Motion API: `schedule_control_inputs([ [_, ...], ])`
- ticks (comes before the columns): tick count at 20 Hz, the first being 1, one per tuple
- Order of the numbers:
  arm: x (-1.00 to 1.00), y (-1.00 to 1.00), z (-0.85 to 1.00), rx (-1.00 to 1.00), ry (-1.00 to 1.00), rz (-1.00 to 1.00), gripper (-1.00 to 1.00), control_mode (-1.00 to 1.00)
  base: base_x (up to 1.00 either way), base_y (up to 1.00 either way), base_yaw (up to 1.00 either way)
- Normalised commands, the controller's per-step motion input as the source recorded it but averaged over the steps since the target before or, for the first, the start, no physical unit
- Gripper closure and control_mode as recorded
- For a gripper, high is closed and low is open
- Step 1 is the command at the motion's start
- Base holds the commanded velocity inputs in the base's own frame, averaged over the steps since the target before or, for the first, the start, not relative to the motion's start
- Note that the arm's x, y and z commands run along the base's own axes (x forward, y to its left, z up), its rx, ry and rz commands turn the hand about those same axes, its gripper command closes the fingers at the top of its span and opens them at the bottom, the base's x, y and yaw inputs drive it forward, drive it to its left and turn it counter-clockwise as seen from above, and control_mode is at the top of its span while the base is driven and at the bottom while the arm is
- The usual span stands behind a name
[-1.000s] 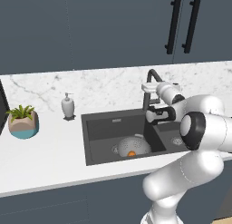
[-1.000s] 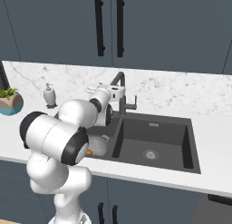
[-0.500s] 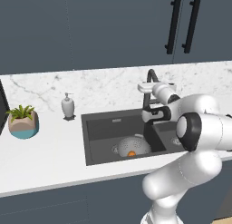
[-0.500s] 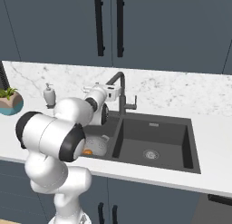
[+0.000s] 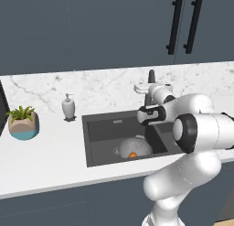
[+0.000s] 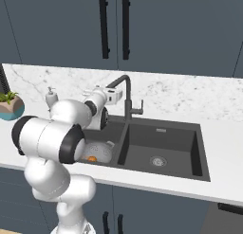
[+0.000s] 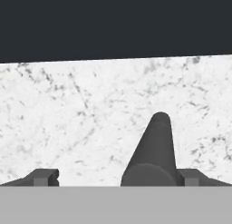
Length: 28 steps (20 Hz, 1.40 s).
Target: Put the colander in the sink, put the tangerine in the colander, and turn on the sink faucet and pour water over the colander.
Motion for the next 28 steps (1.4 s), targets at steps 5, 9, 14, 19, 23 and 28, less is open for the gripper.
schedule_control_inputs([
  [5,0.12,0.39,0.00,-0.01,0.00,-0.01,-1.00,-1.00,0.00,0.00,0.00],
  [9,0.13,0.32,0.00,0.00,0.00,0.00,-1.00,-1.00,0.00,0.00,0.00],
  [14,0.06,0.22,0.00,0.00,0.00,0.00,-1.00,-1.00,0.00,0.00,0.00],
  [19,-0.45,0.00,0.00,0.00,0.00,0.00,-1.00,-1.00,0.00,0.00,0.00],
  [23,-0.74,0.00,0.00,0.00,0.00,-0.03,-1.00,-1.00,0.00,0.00,0.00],
  [28,-0.89,-0.13,0.14,0.00,0.00,-0.02,-1.00,-1.00,0.00,0.00,0.00],
])
